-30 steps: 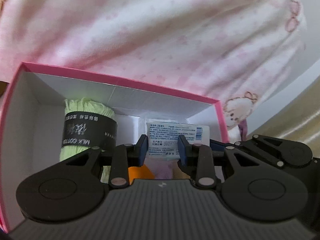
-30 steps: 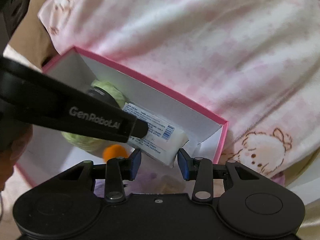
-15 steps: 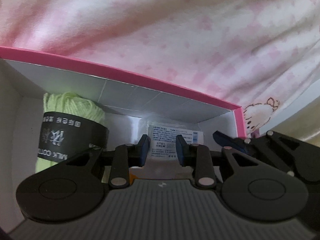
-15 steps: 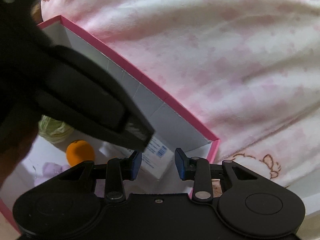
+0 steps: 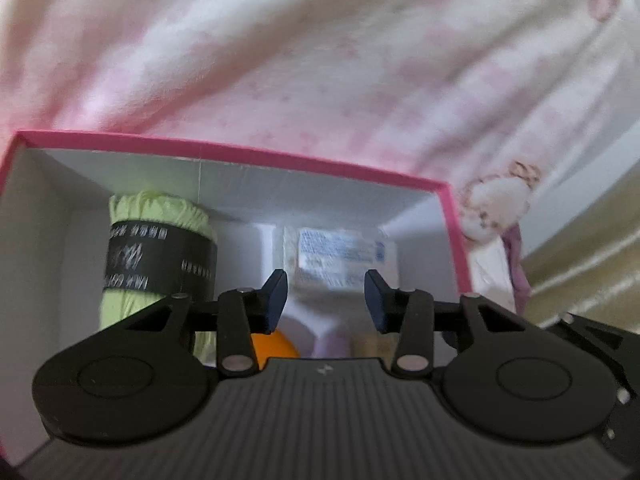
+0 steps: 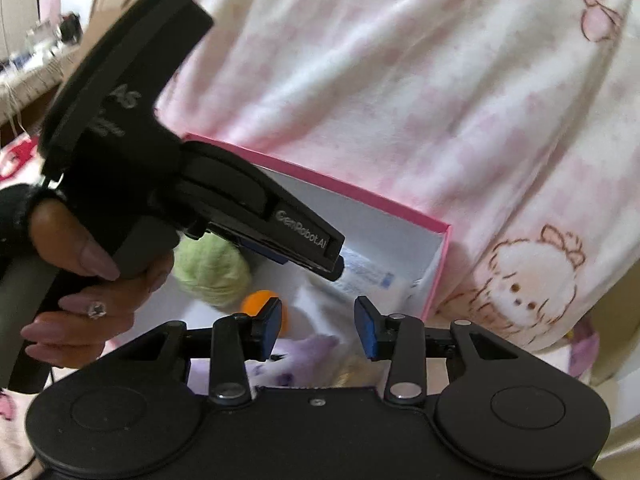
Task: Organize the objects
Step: 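Lower the soap bar beside the swab box and open the left tool, then withdraw the left tool and move it to the blue wipes pack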
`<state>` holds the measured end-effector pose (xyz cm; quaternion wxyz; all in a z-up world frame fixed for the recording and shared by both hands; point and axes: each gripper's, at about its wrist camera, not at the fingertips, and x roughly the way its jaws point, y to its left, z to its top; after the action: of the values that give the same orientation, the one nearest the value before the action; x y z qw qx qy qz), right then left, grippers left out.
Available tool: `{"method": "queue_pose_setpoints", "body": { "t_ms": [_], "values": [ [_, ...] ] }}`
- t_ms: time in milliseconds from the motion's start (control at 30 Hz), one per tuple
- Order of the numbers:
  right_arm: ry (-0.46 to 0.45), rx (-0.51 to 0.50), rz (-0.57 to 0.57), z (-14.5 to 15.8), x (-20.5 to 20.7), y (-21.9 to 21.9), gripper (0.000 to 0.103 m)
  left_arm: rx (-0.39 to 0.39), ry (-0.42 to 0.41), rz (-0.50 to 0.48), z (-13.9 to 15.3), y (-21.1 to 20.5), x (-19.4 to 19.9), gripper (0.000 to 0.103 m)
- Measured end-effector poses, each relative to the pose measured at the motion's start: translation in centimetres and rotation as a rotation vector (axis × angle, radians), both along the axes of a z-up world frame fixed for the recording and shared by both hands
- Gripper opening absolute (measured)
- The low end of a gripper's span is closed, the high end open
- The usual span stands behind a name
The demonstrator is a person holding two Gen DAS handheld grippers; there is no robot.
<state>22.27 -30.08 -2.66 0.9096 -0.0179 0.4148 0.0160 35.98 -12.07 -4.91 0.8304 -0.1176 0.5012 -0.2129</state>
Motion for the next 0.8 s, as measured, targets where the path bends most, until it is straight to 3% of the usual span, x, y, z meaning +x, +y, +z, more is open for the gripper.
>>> {"method": "queue_pose_setpoints", "body": {
  "t_ms": [267, 433, 500, 667, 800],
  "values": [
    [0.014, 0.114, 0.025, 3.1, -2.8, 0.4, 0.050, 0.104, -0.034, -0.018, 5.2, 1.4, -5.4, 0.056],
    [0.023, 0.104, 0.049, 5.2, -4.8, 2.1, 0.055, 0.183, -0.085, -0.009, 8.1, 3.1, -9.2, 0.063],
    [0.029, 0.117, 0.053, 6.0, -6.0, 2.0, 0.062, 0.220, -0.104, -0.007, 9.4, 3.5, -10.9, 0.066],
    [0.038, 0.108, 0.082, 8.2, -9.2, 2.5, 0.067, 0.253, -0.116, -0.010, 12.0, 5.1, -14.9, 0.073],
    [0.034, 0.096, 0.108, 9.7, -11.7, 2.7, 0.076, 0.280, -0.146, -0.005, 13.6, 5.9, -17.9, 0.078]
  ]
}}
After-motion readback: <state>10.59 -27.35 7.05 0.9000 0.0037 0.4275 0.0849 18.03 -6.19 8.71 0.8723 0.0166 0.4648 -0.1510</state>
